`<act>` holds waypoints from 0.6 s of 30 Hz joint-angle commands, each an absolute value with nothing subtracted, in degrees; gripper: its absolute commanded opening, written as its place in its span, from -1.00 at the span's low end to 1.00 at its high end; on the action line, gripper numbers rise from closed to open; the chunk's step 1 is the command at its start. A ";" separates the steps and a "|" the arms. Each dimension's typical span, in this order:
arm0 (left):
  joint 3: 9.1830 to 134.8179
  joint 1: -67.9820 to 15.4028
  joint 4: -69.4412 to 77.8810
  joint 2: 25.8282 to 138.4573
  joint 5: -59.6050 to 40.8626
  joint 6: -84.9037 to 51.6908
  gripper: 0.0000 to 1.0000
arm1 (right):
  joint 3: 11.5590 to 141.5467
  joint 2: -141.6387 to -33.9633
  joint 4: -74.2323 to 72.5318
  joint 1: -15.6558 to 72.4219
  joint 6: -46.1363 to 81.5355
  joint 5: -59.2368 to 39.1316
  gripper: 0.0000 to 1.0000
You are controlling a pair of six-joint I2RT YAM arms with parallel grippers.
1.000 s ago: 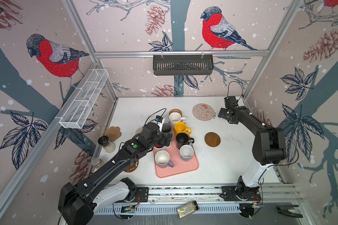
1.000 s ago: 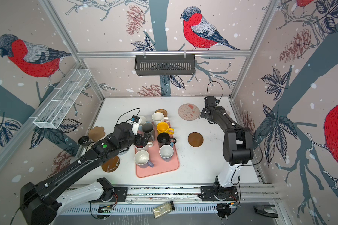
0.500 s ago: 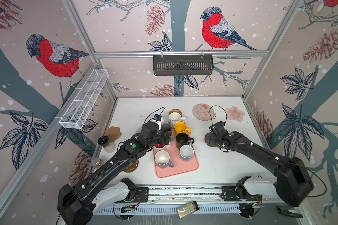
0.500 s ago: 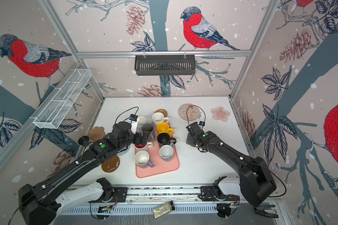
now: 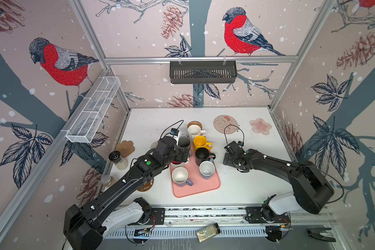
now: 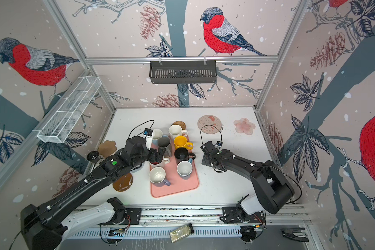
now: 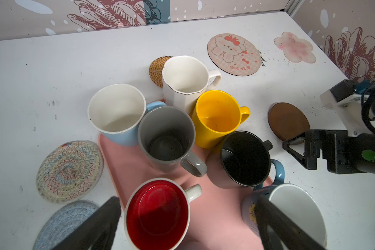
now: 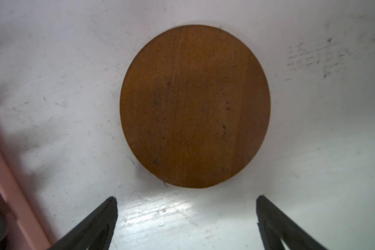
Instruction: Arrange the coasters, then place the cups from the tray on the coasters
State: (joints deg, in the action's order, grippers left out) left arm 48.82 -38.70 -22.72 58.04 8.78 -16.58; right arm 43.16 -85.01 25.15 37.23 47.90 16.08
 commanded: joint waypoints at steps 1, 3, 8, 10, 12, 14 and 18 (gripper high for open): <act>48.82 -38.80 -22.40 58.18 9.23 -16.33 0.93 | 44.06 -87.00 23.13 36.12 48.62 15.91 0.99; 48.78 -38.85 -22.11 58.27 9.07 -16.26 0.93 | 44.51 -88.69 23.16 35.10 48.70 15.53 0.99; 48.57 -38.85 -21.82 58.36 8.99 -16.19 0.93 | 44.32 -90.58 21.20 33.63 48.63 14.43 0.99; 48.68 -38.80 -21.71 58.41 8.97 -16.16 0.93 | 44.64 -91.34 21.07 32.93 48.20 14.45 0.99; 48.78 -38.85 -21.72 58.52 9.01 -16.16 0.93 | 44.91 -91.89 21.01 31.99 47.67 14.59 1.00; 48.95 -38.85 -21.76 58.58 9.02 -15.93 0.93 | 45.16 -92.28 20.92 30.98 46.76 14.75 0.98; 49.14 -38.84 -21.71 58.64 9.15 -15.78 0.93 | 46.96 -93.96 21.85 29.48 44.99 16.10 0.95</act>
State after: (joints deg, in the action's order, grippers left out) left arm 48.73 -38.72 -22.63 58.63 9.06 -16.51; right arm 46.44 -92.82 20.71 30.15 46.30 17.69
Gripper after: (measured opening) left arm 0.967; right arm 0.974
